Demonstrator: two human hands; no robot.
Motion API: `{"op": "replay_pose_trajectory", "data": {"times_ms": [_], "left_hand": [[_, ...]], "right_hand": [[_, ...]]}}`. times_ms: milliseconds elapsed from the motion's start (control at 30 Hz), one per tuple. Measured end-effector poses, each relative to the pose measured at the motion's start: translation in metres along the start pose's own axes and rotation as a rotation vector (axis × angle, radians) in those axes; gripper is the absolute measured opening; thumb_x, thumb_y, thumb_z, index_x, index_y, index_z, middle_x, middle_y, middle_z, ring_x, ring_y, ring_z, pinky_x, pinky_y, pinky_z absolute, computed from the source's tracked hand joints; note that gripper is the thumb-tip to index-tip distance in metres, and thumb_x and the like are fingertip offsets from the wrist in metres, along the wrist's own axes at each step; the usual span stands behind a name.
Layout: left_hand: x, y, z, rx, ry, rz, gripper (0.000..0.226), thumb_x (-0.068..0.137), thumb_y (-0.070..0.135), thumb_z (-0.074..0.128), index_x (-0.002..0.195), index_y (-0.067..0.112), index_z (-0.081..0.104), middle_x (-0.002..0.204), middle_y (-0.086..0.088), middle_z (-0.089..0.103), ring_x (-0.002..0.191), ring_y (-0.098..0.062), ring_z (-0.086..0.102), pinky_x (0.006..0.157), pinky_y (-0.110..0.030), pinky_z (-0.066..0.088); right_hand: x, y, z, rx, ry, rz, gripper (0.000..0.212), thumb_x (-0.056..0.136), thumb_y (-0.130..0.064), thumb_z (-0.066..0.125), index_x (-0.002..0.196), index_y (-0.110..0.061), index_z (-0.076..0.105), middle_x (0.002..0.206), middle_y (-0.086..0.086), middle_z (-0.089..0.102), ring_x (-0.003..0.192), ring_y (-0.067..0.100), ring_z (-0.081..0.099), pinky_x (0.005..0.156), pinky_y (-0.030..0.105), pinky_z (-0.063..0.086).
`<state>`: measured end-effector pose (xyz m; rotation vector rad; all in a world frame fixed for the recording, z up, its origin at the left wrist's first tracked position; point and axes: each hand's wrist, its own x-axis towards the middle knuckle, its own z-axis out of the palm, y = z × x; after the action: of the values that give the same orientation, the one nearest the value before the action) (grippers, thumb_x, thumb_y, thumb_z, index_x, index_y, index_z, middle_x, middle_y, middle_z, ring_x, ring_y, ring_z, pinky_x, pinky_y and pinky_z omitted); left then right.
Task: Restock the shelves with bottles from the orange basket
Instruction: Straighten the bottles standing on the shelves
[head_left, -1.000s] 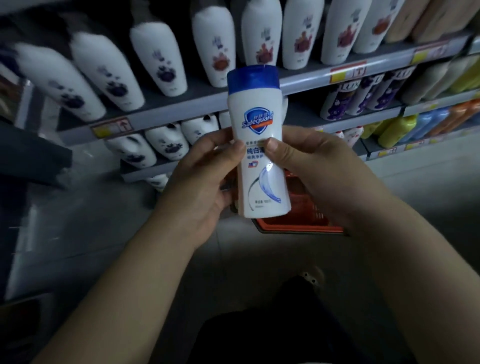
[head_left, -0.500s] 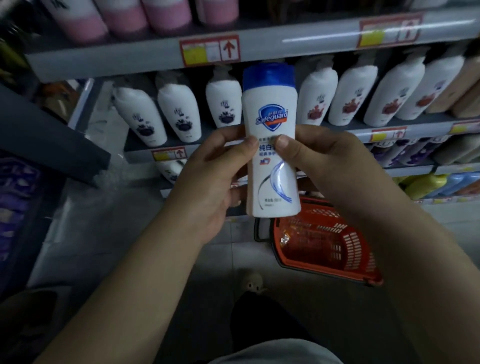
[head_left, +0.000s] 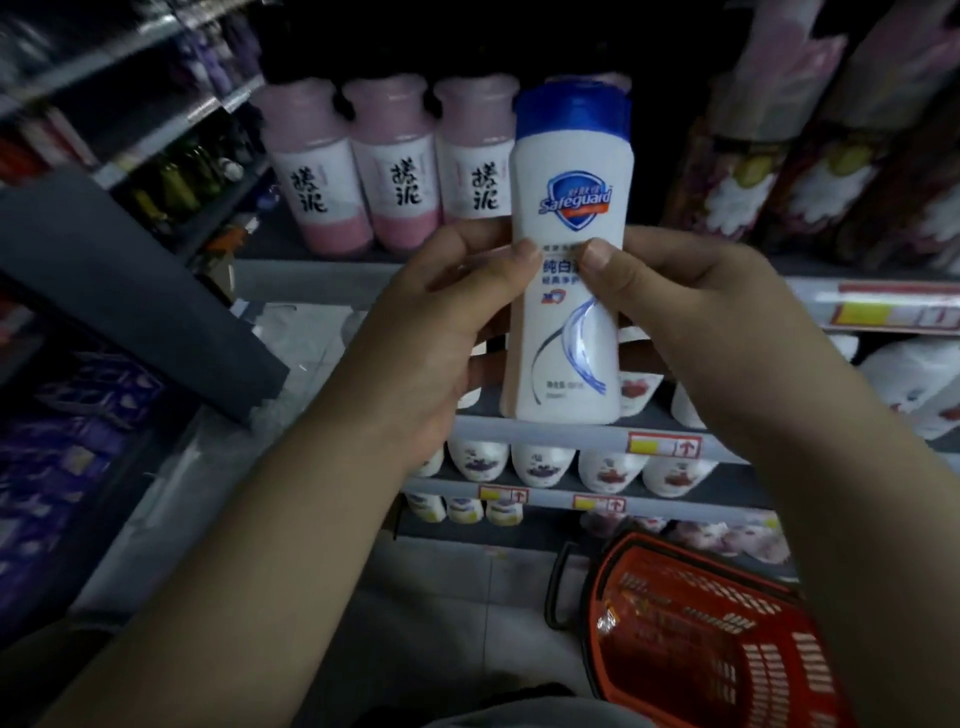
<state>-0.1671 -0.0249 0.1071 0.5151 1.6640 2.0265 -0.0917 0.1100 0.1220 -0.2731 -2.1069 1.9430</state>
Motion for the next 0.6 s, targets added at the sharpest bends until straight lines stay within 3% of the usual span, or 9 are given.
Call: {"op": "replay_pose_trajectory", "data": {"times_ms": [233, 467, 600], "left_hand": [[0.023, 0.036, -0.031, 0.017, -0.058, 0.096, 0.042, 0.072, 0.034, 0.06, 0.111, 0.019, 0.06, 0.097, -0.005, 0.072, 0.085, -0.016, 0.07, 0.061, -0.03, 0.054], [0.052, 0.084, -0.066, 0.044, -0.113, 0.198, 0.023, 0.084, 0.026, 0.06, 0.106, 0.019, 0.06, 0.09, -0.001, 0.07, 0.067, -0.006, 0.066, 0.051, -0.022, 0.05], [0.064, 0.115, -0.087, 0.059, -0.146, 0.299, 0.028, 0.08, 0.027, 0.064, 0.106, 0.015, 0.061, 0.097, -0.005, 0.072, 0.083, -0.016, 0.07, 0.065, -0.033, 0.057]], "right_hand": [[0.032, -0.03, 0.026, -0.022, -0.002, -0.093, 0.016, 0.089, -0.026, 0.058, 0.094, -0.02, 0.072, 0.085, -0.006, 0.076, 0.078, 0.008, 0.072, 0.061, 0.014, 0.053], [0.061, -0.065, 0.062, -0.061, 0.079, -0.223, 0.015, 0.087, -0.029, 0.059, 0.091, -0.023, 0.071, 0.085, -0.008, 0.076, 0.078, 0.005, 0.072, 0.064, 0.015, 0.055], [0.077, -0.089, 0.08, -0.034, 0.068, -0.264, 0.025, 0.075, -0.037, 0.06, 0.089, -0.02, 0.072, 0.087, -0.002, 0.076, 0.081, 0.014, 0.073, 0.068, 0.027, 0.059]]}}
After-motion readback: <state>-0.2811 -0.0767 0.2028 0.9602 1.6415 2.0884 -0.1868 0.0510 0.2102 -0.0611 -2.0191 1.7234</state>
